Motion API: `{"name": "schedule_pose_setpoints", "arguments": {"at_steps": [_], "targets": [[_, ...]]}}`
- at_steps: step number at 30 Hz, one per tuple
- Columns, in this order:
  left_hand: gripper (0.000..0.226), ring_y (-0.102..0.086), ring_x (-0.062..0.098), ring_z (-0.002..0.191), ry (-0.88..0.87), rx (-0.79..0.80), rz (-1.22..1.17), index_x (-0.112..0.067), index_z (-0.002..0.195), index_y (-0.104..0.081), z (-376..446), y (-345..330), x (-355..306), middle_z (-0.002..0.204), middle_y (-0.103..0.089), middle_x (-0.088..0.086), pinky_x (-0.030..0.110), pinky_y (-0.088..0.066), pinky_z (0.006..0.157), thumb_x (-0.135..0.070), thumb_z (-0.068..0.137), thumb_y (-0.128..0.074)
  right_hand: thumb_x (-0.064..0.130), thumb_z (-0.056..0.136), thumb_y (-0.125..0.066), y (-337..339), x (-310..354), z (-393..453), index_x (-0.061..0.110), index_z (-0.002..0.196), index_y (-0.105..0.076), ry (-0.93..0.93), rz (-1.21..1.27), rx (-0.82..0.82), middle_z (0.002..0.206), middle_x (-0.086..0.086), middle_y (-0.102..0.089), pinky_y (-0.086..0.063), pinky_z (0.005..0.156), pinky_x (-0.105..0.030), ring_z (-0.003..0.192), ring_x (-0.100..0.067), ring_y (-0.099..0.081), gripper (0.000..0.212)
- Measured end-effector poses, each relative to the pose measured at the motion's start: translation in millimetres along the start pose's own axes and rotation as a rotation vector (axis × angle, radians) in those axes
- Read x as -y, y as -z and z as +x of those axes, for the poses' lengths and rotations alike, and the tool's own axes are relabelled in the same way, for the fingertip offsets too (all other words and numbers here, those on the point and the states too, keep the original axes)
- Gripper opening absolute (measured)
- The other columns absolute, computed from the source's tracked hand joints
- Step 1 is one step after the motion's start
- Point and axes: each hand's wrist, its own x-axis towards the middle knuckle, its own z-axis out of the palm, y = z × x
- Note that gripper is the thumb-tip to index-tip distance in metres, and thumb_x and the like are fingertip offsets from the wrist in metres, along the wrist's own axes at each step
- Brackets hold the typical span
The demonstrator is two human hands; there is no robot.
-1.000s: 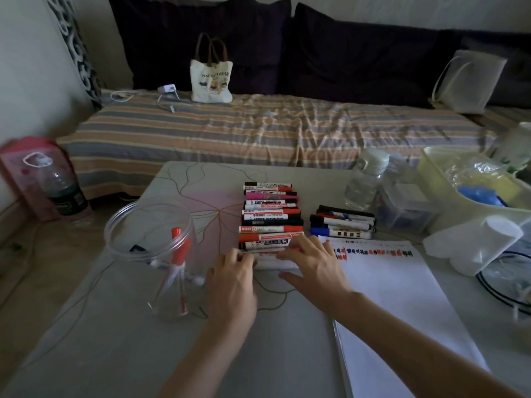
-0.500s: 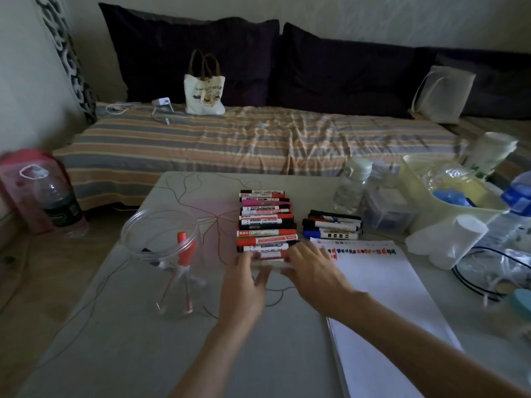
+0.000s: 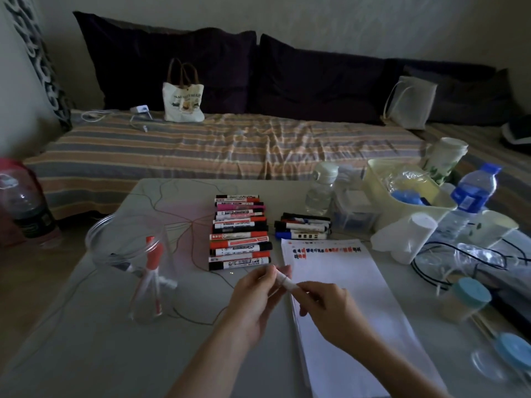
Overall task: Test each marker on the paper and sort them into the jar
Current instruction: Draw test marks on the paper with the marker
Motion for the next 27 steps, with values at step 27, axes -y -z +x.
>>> {"name": "schedule_pose_setpoints", "arguments": {"at_steps": [27], "targets": [[0.020,-0.068,0.018,0.097,-0.061,-0.086,0.049,-0.008,0.101,-0.070,5,-43,24,0.087,-0.075,0.002,0.031,-0.051,0.084,-0.019,0.097,-0.054,0.036,0.101,-0.043,13,-17,-6,0.024,0.082,-0.064,-0.273,0.286,0.053,0.064,0.005,-0.054,-0.038,0.052,-0.022,0.050,-0.005,-0.044,0.031]]}}
